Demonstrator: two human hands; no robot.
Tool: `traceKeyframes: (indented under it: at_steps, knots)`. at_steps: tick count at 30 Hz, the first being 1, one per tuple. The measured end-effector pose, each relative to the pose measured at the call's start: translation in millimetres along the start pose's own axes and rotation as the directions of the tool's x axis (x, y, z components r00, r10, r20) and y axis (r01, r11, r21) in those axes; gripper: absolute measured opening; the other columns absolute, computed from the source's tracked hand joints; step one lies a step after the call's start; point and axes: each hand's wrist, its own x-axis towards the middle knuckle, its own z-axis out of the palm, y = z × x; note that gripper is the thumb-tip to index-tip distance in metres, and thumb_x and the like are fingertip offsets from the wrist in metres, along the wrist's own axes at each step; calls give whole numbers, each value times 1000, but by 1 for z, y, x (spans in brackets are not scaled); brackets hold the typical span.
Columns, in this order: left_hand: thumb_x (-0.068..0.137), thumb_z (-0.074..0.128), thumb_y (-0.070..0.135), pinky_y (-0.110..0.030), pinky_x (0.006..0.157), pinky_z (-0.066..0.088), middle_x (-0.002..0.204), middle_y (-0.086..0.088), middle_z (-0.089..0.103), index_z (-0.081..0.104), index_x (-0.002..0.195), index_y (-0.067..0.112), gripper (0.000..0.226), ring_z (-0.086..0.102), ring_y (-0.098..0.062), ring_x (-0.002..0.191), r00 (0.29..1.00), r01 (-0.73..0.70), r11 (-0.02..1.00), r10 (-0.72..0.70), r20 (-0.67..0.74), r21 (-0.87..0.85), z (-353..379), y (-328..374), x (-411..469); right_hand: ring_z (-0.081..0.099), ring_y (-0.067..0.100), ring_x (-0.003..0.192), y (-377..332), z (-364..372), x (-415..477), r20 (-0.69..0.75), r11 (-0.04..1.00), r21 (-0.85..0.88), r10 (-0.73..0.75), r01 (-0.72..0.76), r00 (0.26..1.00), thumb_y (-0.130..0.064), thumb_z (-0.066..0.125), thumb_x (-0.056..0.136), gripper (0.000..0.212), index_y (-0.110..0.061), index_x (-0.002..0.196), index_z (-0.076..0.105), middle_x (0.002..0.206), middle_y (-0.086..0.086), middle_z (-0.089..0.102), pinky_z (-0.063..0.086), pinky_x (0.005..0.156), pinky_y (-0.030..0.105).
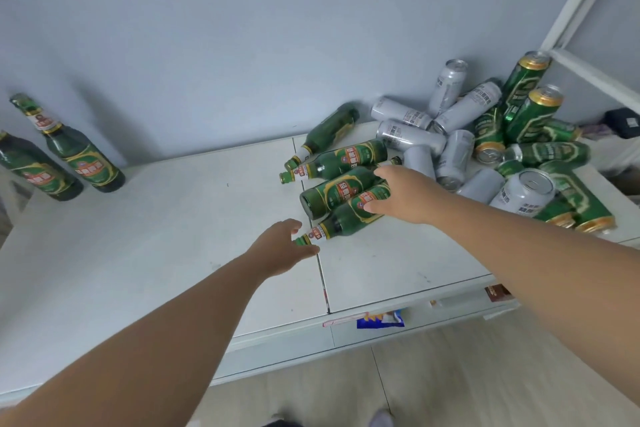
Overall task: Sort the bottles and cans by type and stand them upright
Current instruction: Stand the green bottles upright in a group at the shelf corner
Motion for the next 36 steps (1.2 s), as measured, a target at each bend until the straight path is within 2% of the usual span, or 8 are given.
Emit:
traceKeyframes:
  at_steps: [5,11,14,17,20,27,32,36]
  knots:
    - [89,73,49,-31,102,44,145,-2,56,48,148,19,70,55,-22,129,998,54,997,-52,46,-52,12,-7,12,56,25,121,14,10,17,16,999,0,45,-45,999,-58,69,86,79,-16,147,42,141,5,54,36,80,32]
    - [96,65,42,-30,69,47,101,-7,70,71,115,18,31,59,-17,80,997,34,981,-21,74,-189,12,-10,26,58,24,121,12,10,34,15,991,66,111,-112,994,-55,71,86,78,-16,147,44,142,4,56,48,93,35]
    - [97,65,41,-29,63,42,84,-9,64,72,107,15,30,52,-18,70,994,74,967,-51,96,-244,17,-13,31,68,18,98,15,9,45,-9,964,211,169,-163,986,-51,71,84,49,-23,123,61,112,-2,71,58,87,43]
    - [98,64,41,-27,56,36,73,-1,54,71,101,13,29,47,-16,63,994,90,954,-70,80,-285,18,-12,33,68,12,79,17,8,54,-51,940,277,222,-200,974,-44,68,89,18,-26,91,67,84,-7,71,53,66,29]
    - [97,64,43,-26,55,37,76,-2,56,70,101,17,27,48,-15,65,995,97,933,-81,61,-346,19,-13,33,64,12,72,20,9,65,-29,907,328,287,-262,957,-41,65,93,25,-25,74,61,76,-5,66,40,56,26]
    - [95,71,30,-36,87,61,86,-3,78,75,97,13,18,72,-15,79,994,105,815,-98,44,-570,17,-5,17,63,29,103,37,13,100,89,691,550,509,-468,856,-49,62,93,65,-3,138,50,115,12,63,55,86,41]
    - [91,76,25,-37,90,61,85,-7,79,76,98,10,17,72,-17,80,988,117,724,-156,4,-679,8,8,9,62,29,91,37,13,117,210,559,624,552,-545,807,-45,62,95,55,-8,134,49,109,13,61,52,72,41]
    - [90,78,24,-37,92,61,86,-8,79,76,100,10,17,75,-22,86,984,124,707,-179,-7,-696,4,15,2,60,29,98,37,13,129,275,538,610,545,-582,792,-47,66,91,57,-10,131,51,115,14,60,48,81,42]
